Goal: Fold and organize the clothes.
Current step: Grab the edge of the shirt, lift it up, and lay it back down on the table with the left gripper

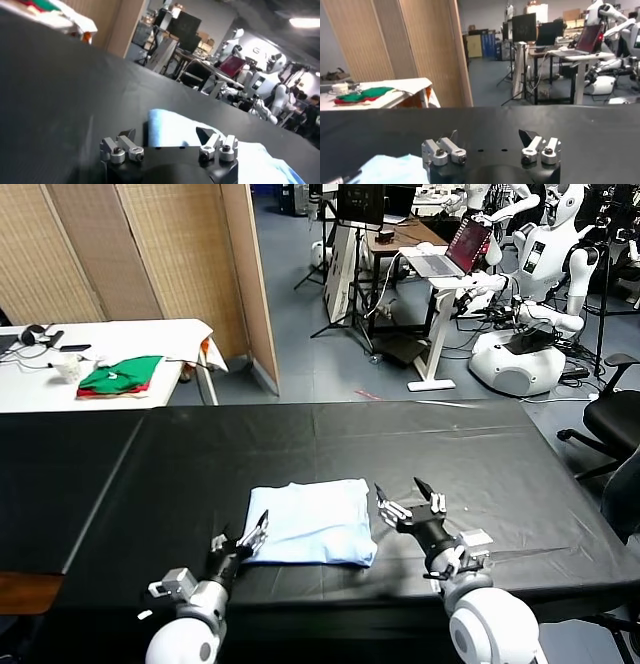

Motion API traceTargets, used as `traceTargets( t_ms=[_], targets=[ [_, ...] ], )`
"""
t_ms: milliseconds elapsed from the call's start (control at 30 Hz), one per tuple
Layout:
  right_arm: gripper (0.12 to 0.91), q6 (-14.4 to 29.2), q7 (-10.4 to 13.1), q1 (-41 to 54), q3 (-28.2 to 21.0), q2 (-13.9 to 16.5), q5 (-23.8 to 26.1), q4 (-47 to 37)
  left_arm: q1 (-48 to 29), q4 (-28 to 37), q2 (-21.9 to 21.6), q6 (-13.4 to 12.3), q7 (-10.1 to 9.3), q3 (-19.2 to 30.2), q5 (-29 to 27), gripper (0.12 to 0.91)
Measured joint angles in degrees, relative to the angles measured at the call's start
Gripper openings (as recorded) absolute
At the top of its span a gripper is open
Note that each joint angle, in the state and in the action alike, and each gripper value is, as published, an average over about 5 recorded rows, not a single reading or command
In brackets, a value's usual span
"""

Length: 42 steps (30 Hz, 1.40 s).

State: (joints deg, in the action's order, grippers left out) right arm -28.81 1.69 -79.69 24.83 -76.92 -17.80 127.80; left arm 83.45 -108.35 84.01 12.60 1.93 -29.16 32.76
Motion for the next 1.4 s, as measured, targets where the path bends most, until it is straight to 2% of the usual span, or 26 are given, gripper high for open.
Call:
traceTargets(
  t_ms=[100,367,400,467,600,833,1033,1267,1400],
  targets=[
    [0.907,0.05,-0.01,-0.29,0.14,-0.05,0.08,0.06,0.09,0.18,0.11,0.21,-0.01,-0.2,2.49,0.788],
    [0.907,0.16,-0.02,-0.45,0.18,-0.35,0.33,0.1,0.51,-0.09,0.2,2.24,-0.14,-0.65,6.8,0.286],
    [0.907,0.18,-0.02,-0.48,0.18,-0.4,0.35,0.1,0.53,-0.31,0.17,2.56,-0.26,-0.75,7.07,0.232],
    [0.907,0.22,-0.02,-0.59,0.18,-0.49,0.4,0.12,0.51,-0.94,-0.04,3.17,-0.69,-1.02,7.19,0.173],
    [0.907,0.31,-0.03,-0.97,0.18,-0.58,0.52,0.28,0.41,-2.91,-1.12,4.22,-2.05,-1.79,4.36,0.174],
    [0.907,0.57,-0.03,-1.61,0.2,-0.3,1.21,0.33,0.74,-7.97,-5.38,4.93,-3.57,-4.0,-7.74,0.168],
    [0.907,0.66,-0.01,-2.1,0.01,-0.33,1.3,-0.21,2.96,-12.03,-13.77,4.95,-4.3,-8.74,-14.73,0.168],
    [0.907,0.84,0.07,-2.29,-0.54,-0.78,1.34,-1.32,6.89,-16.17,-25.8,6.61,-5.81,-18.64,-18.5,0.168],
    [0.907,1.09,0.07,-2.82,-0.76,-1.15,2.07,-1.76,7.8,-19.4,-28.77,7.4,-7.14,-21.31,-21.57,0.168]
  ],
)
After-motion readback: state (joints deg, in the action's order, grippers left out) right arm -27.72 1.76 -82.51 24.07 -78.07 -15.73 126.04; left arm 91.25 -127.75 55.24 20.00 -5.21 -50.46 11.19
